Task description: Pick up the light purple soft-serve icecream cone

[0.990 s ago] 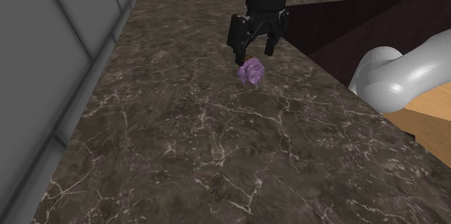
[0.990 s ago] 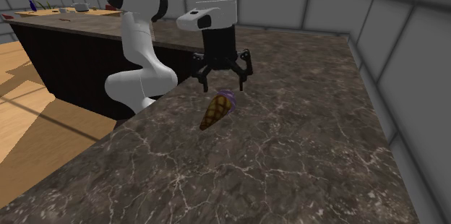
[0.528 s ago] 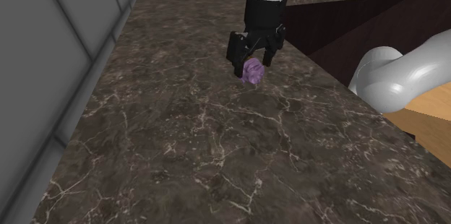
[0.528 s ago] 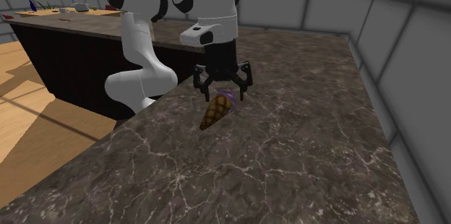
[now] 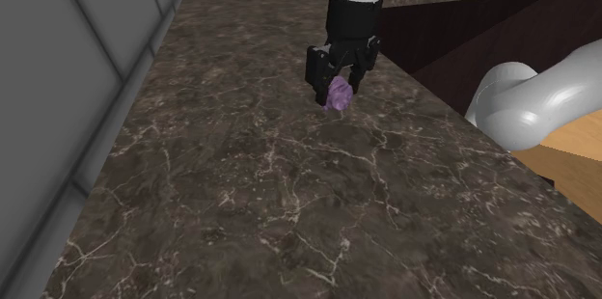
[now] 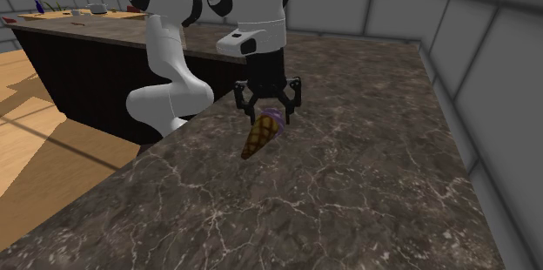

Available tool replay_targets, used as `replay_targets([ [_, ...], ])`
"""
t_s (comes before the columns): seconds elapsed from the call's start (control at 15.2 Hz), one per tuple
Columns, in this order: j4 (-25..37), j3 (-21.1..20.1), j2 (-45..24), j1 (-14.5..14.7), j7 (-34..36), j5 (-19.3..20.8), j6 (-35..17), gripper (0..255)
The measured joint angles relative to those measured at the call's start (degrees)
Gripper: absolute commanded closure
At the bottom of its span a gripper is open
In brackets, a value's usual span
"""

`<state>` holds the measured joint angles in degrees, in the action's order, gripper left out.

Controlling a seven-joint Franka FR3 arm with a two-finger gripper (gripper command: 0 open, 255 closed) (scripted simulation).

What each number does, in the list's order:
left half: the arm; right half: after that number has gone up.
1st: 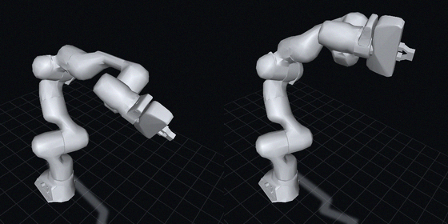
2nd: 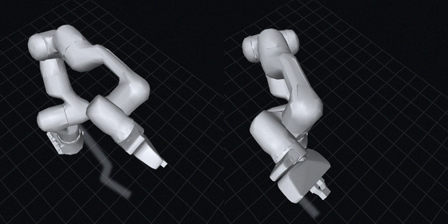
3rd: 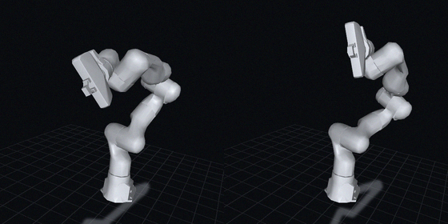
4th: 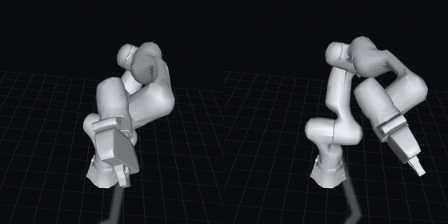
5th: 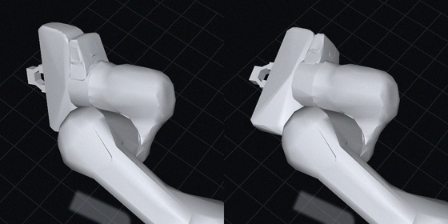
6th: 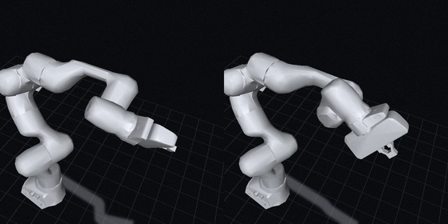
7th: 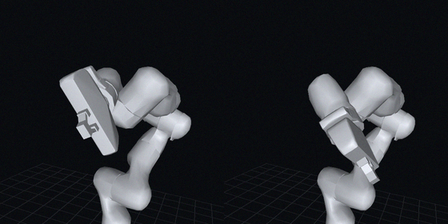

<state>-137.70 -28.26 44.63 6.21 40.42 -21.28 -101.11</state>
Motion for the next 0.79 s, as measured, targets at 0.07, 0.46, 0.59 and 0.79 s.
replay_targets([
  [0.07,0.01,-0.01,-0.01,0.0,0.01,0.0,0.0,255],
  [0.46,3.07,0.81,-0.43,-0.36,0.21,0.77,2.77,255],
  [0.59,4.62,1.1,-0.66,-0.5,0.41,1.08,4.09,255],
  [0.79,7.3,1.51,-1.24,-0.78,0.75,1.58,6.18,255],
])
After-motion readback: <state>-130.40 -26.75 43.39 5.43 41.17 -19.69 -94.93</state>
